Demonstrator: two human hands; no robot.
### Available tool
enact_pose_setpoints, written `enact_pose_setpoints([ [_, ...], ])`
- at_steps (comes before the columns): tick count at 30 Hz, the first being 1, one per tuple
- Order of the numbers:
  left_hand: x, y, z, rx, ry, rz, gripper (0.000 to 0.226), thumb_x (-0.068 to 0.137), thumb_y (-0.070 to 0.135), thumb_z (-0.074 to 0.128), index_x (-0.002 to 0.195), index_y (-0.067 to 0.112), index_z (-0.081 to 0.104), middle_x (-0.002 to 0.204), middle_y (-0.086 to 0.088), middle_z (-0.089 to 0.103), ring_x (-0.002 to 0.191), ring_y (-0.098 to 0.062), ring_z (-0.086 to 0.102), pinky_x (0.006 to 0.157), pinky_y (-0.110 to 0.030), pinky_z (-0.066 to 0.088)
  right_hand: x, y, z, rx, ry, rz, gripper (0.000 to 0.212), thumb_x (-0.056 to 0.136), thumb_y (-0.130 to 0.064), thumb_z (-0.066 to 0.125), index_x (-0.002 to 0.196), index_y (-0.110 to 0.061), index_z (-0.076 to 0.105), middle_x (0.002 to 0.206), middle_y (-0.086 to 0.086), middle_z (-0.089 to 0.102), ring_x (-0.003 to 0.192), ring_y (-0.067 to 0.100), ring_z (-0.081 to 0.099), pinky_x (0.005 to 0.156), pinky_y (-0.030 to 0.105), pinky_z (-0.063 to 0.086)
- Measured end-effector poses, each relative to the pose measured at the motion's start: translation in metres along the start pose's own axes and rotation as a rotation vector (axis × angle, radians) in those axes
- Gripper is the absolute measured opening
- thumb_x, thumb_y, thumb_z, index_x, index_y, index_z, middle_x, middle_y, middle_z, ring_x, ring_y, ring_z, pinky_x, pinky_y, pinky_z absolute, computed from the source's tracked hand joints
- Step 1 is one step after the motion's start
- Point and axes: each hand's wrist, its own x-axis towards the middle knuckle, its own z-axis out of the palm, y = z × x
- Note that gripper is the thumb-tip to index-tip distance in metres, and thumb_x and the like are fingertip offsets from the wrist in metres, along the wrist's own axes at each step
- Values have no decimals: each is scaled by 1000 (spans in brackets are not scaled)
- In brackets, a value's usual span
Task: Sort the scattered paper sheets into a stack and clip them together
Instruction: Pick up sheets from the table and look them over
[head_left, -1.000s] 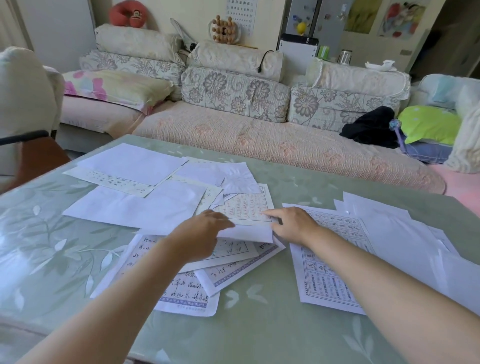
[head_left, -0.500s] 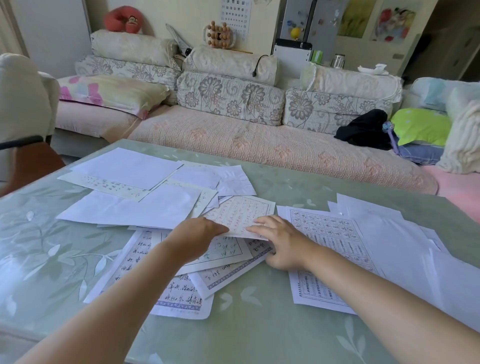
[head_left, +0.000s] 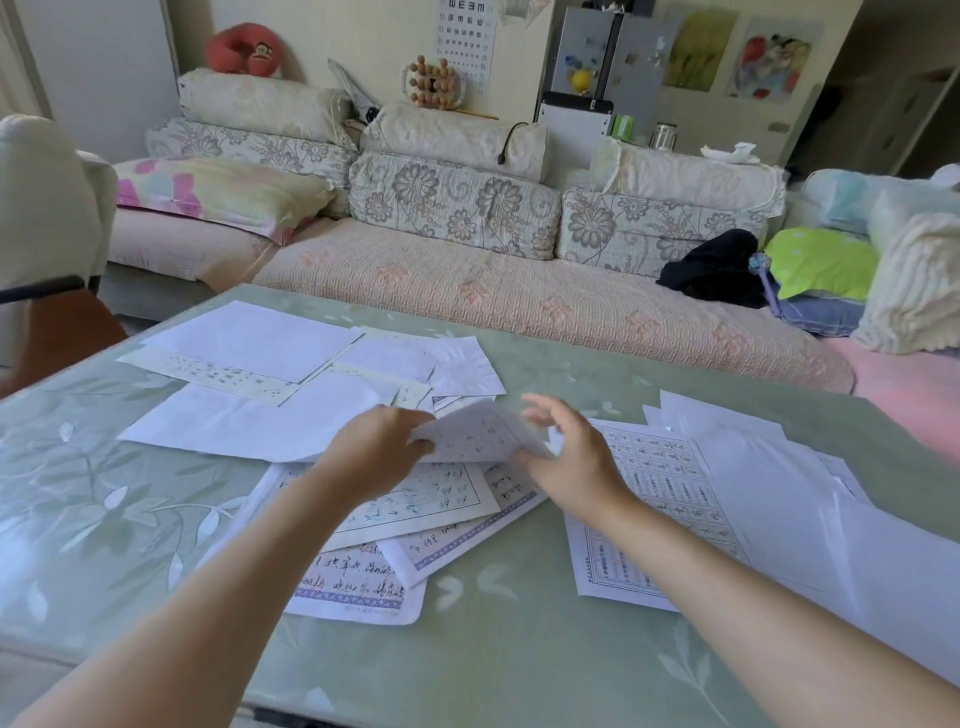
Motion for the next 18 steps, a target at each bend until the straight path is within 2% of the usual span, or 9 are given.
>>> enact_pose_setpoints([
  [2,1,5,-17,-176,41,-62,7,90,25,67,96,27,69,80,5,68,64,-14,58,61,-28,49,2,1,-12,-6,92,42,90,73,-39,85,148,-27,38,143,-7,47,131,7,40,107,24,32],
  [5,-1,18,-39,-492,70,-117,17,83,21,76,92,30,66,82,16,67,67,-2,62,57,-19,47,4,-1,-35,126,69,244,116,67,-45,88,155,-35,14,157,-4,29,143,13,29,112,35,28],
  [7,-3,30,-49,-786,69,-190,21,79,19,80,93,27,66,82,11,72,70,-3,69,59,-17,50,3,-2,-47,328,-8,346,120,68,-38,90,156,-38,8,157,1,32,141,16,37,112,38,32],
  [9,-4,40,-55,-1004,50,-240,25,77,19,80,99,18,67,85,1,76,77,-13,74,66,-29,58,1,-4,-55,509,1,388,123,66,-38,91,156,-38,8,150,2,44,130,16,50,111,41,37],
  [11,-5,50,-56,-1159,19,-247,31,78,16,78,107,9,67,95,-9,76,87,-25,74,77,-44,58,1,-7,-64,608,-27,416,115,61,-46,87,155,-26,25,137,0,57,122,16,57,111,43,41],
  [13,-2,60,-53,-1288,-16,-284,34,81,13,75,112,3,65,102,-16,74,93,-33,72,81,-49,57,-1,-11,-72,649,-118,383,78,72,-44,84,138,-14,54,125,2,68,117,21,64,110,48,43],
  [14,0,65,-51,-1324,-32,-314,33,83,13,73,113,2,65,103,-18,73,93,-34,72,80,-49,58,-3,-14,-76,655,-140,365,61,77,-42,81,127,-12,63,121,3,71,115,21,65,110,48,42],
  [15,3,69,-47,-1342,-45,-344,31,85,13,72,112,2,65,103,-18,73,93,-34,72,79,-48,58,-4,-14,-78,635,-128,374,53,80,-42,77,121,-9,66,121,5,71,113,18,65,111,46,41],
  [18,14,80,-33,-1356,-43,-414,31,84,11,73,113,1,64,103,-19,73,92,-36,72,80,-52,58,-6,-3,-87,513,-20,481,58,82,-47,75,122,-6,64,125,5,67,111,14,59,102,35,37],
])
